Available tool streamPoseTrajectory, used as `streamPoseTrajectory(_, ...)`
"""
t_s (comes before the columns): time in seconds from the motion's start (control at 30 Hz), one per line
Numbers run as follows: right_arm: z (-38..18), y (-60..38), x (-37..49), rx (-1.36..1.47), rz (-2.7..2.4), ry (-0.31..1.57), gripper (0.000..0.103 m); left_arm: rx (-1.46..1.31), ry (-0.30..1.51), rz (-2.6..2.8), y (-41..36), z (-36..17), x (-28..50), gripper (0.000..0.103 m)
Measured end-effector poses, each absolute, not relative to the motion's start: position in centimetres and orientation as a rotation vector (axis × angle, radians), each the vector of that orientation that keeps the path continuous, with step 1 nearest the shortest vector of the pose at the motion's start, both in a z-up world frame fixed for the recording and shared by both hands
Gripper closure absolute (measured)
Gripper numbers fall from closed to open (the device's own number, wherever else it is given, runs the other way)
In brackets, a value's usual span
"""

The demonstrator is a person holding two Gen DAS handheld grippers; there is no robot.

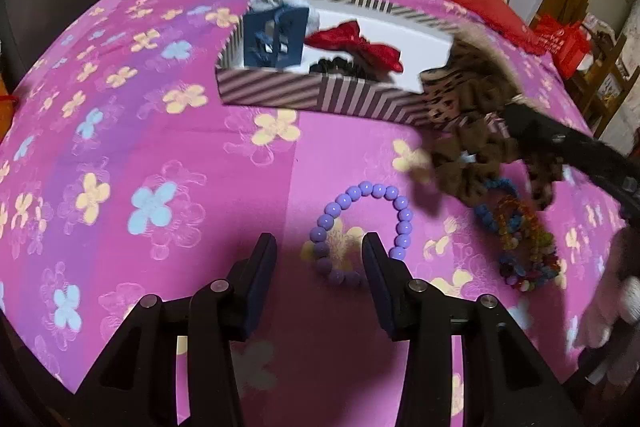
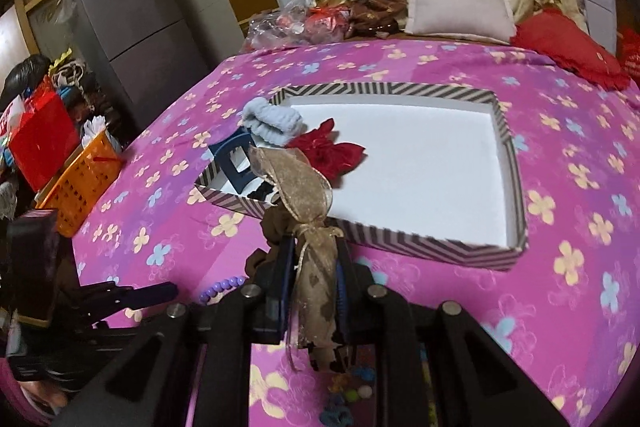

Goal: Organize jewelry
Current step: 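Grasp the ribbon-tied brown scrunchies with the right tool while the left tool grasps the purple bead bracelet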

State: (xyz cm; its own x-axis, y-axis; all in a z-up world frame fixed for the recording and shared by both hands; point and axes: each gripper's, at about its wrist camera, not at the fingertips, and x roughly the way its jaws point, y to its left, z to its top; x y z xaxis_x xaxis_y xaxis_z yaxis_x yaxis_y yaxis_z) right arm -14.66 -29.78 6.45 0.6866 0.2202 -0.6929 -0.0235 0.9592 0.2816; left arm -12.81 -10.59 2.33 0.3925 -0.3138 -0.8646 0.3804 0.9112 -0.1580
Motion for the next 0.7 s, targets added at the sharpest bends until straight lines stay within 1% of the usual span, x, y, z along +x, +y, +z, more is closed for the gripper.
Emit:
streamPoseTrajectory(0.1, 6.6, -30.1, -15.2, 0.268, 0.139, 0.794, 0.084, 0.053, 1.083, -0.456, -10.8, 1.9, -12.6, 0.064)
streamPoseTrajectory(0.13, 6.8, -30.2, -15.3, 0.272, 0.139, 0.789, 0.084, 0.06, 1.081, -0.454, -11.0, 1.7, -12.5, 0.072)
streamPoseTrajectory(0.17, 6.8, -30.3, -15.5, 0.275, 0.14, 0.785, 0.084, 0.069, 1.074, -0.454, -11.0, 1.7, -12.4, 0.083)
streamPoseTrajectory(0.23, 7.1, -30.4, -15.6, 0.279, 0.142, 0.773, 0.084, 0.078, 1.072, -0.461, -11.1, 1.5, -12.2, 0.091)
streamPoseTrajectory(0.4, 7.9, -30.6, -16.1, 0.281, 0.14, 0.75, 0.084, 0.041, 1.071, -0.477, -10.2, 2.1, -11.8, 0.091)
streamPoseTrajectory(0.7, 9.0, -31.9, -16.5, 0.299, 0.122, 0.723, 0.084, 0.072, 0.968, -0.509, -9.9, 6.6, -12.1, 0.091)
